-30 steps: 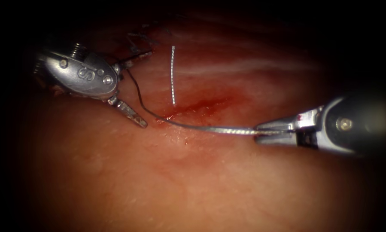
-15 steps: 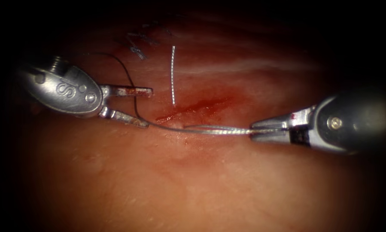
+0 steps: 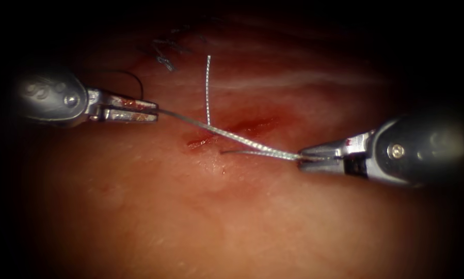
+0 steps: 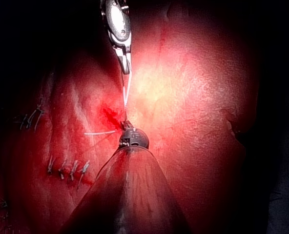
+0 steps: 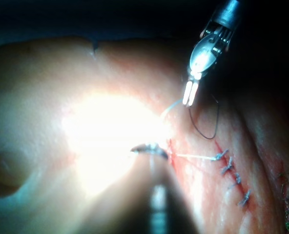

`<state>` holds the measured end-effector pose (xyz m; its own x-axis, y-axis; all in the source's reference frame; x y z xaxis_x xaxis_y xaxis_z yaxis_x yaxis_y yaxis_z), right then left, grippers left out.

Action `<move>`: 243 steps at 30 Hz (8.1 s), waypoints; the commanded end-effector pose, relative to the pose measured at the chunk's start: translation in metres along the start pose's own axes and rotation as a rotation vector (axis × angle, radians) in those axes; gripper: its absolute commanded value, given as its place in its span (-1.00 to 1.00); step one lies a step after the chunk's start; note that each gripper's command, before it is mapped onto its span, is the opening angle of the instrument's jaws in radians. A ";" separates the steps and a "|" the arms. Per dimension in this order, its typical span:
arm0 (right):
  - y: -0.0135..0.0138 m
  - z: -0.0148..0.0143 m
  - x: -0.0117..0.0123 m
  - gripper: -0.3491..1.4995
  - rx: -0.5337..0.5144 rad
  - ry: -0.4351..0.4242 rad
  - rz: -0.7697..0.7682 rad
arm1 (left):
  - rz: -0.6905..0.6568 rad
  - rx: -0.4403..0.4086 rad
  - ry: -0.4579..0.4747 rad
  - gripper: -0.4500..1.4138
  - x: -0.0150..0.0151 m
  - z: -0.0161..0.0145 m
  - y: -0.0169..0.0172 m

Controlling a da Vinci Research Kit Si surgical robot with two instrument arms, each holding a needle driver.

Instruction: Wound Closure

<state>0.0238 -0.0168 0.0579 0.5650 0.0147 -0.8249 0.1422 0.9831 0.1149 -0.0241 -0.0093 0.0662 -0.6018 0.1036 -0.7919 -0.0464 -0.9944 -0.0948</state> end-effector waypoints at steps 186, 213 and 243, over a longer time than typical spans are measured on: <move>0.0056 0.0155 -0.0066 0.36 -0.471 0.331 0.750 | -0.058 0.033 -0.177 -1.00 -0.0003 0.0082 0.0024; 0.0065 0.0196 -0.0079 0.35 -0.380 0.294 0.844 | -0.054 0.024 -0.193 -1.00 -0.0009 0.0082 0.0021; 0.0034 0.0151 -0.0052 -1.00 -0.383 0.302 0.729 | -0.124 0.031 -0.224 -1.00 -0.0064 0.0058 -0.0030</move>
<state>0.0329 -0.0157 0.0705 0.1632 0.6573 -0.7357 -0.4860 0.7025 0.5199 -0.0242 -0.0067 0.0744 -0.7532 0.2167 -0.6211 -0.1513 -0.9759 -0.1570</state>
